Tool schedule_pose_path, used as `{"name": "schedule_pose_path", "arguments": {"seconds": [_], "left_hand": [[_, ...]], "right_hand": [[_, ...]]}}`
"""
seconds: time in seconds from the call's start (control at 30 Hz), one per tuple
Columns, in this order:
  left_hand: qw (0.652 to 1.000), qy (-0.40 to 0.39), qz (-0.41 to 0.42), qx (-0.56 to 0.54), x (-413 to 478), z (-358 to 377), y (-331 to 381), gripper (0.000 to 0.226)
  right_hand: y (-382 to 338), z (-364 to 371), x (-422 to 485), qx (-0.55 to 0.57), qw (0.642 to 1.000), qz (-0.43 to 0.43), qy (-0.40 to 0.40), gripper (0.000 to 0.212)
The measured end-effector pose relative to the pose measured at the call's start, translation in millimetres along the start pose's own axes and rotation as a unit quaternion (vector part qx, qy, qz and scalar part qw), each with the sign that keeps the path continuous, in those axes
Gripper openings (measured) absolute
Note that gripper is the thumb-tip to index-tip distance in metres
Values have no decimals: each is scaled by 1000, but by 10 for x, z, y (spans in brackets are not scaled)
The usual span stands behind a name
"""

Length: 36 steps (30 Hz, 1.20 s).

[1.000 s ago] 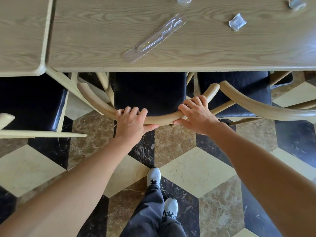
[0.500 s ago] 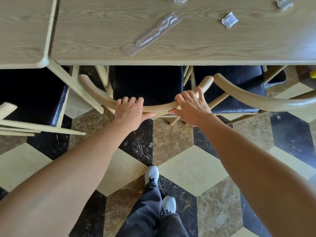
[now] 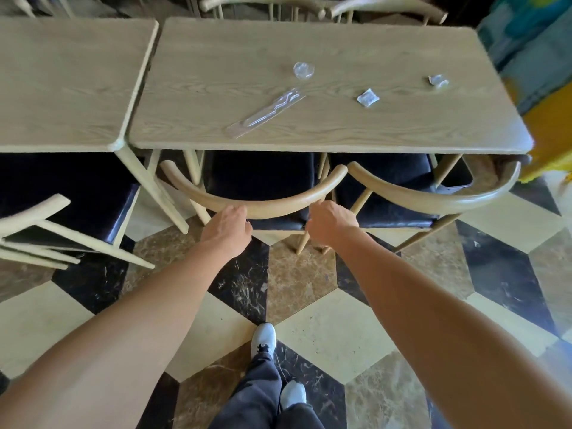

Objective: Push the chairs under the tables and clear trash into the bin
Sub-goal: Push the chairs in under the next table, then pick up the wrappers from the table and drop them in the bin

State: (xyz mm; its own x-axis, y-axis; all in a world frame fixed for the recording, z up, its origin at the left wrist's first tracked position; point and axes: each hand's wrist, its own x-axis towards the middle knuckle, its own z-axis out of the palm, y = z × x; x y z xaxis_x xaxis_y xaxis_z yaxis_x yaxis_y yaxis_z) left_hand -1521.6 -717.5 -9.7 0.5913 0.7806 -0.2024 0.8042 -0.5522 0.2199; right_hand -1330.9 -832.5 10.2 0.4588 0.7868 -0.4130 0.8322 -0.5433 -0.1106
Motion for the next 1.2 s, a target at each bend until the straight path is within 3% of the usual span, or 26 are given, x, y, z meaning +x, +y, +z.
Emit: {"name": "schedule_pose_path", "arguments": {"seconds": [0.23,0.43,0.67,0.9,1.2], "left_hand": [[997,-1,69,27,-466,-739,610,14],[990,19,124,59,-821,-1307,1212,18],[985,17,162,56,-1062,-1403,1716,22],[983,2,173,60,-986,-1168,1837,24],[979,10,194,63,-57,-1266,1915,22]], "right_hand": [[262,-585,-879,13,1000,19,13,8],[611,-972,-1618,10,996,46,72,17],[995,-899,-2137,58,988,98,102,6],[1172,-752,-2112,70,986,114,104,12],[1215,-1252,-1306,70,984,118,112,8]]}}
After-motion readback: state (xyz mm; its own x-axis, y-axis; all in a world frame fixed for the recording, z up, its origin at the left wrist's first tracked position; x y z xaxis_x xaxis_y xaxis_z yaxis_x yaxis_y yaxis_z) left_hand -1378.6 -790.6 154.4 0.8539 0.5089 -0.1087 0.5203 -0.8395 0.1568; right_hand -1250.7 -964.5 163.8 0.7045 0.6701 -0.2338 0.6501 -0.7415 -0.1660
